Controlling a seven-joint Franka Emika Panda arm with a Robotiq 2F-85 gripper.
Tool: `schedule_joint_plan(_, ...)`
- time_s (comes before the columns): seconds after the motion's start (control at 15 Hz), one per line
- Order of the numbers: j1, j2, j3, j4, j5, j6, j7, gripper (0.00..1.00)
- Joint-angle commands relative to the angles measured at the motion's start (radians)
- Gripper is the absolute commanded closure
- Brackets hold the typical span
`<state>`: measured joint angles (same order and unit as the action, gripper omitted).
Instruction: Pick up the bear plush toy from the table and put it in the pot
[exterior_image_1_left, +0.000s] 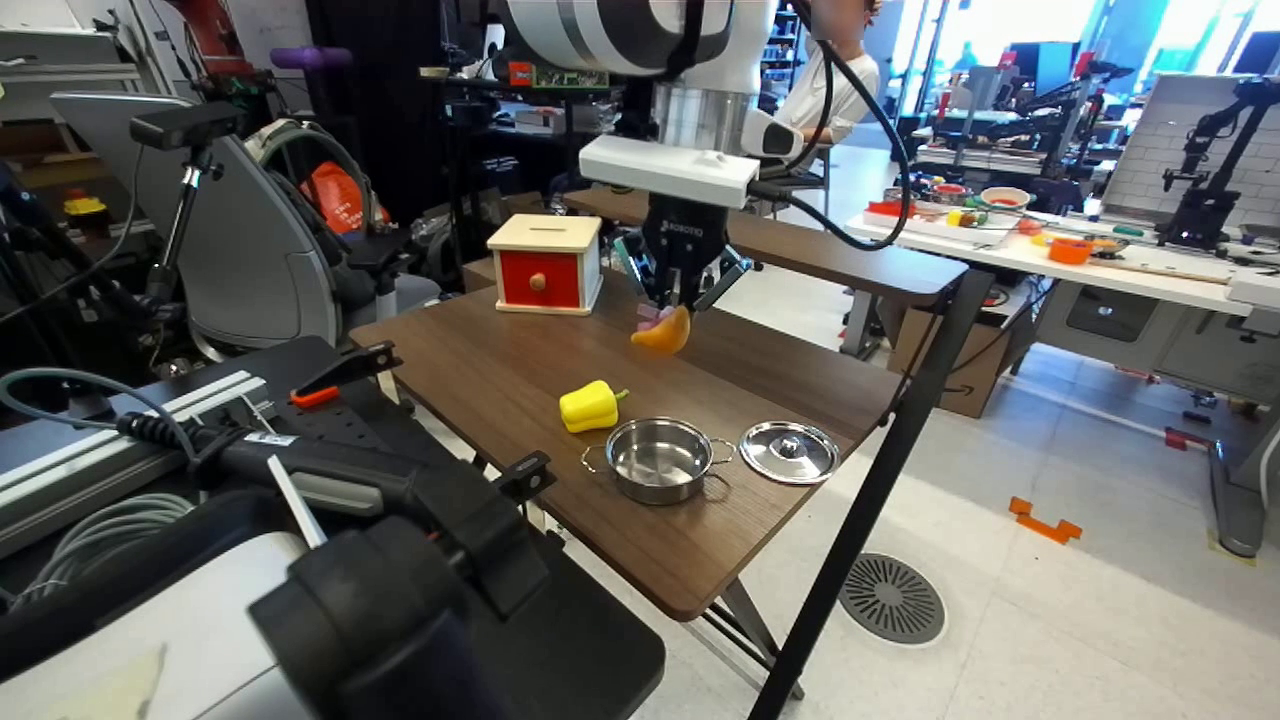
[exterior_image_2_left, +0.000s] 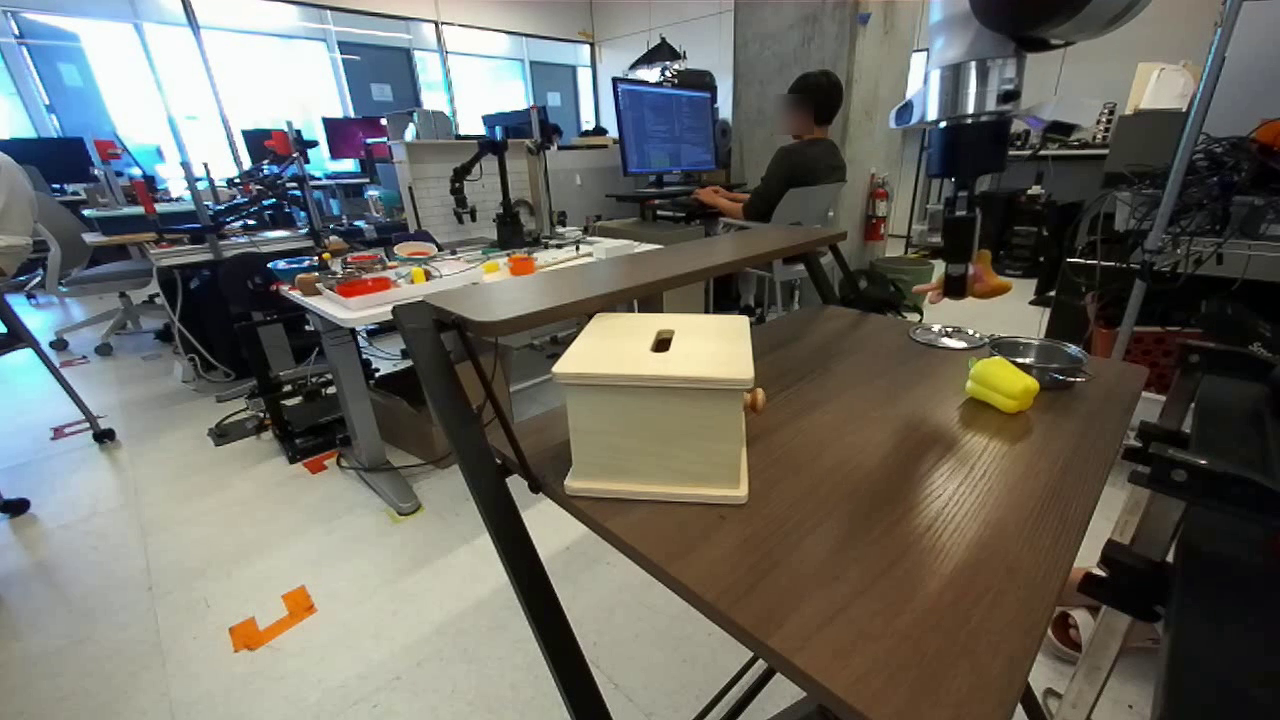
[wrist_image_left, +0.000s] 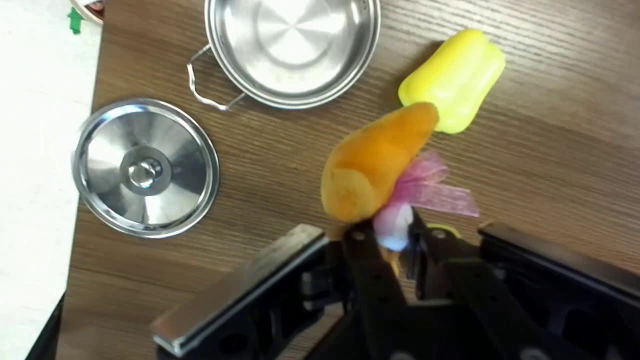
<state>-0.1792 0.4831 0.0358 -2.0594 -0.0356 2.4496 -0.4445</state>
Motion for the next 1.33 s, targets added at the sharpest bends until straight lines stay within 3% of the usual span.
schedule_joint_plan(0.0, -0.013, -0.114, -0.027, -0.095, -0.005, -0.018, 0.002, 0.96)
schedule_joint_plan(0.6, -0.020, -0.107, -0.059, -0.177, -0.013, 0.005, -0.012, 0.96)
schedule_joint_plan(1.27, -0.019, -0.003, -0.097, -0.162, -0.079, 0.082, 0.035, 0.96)
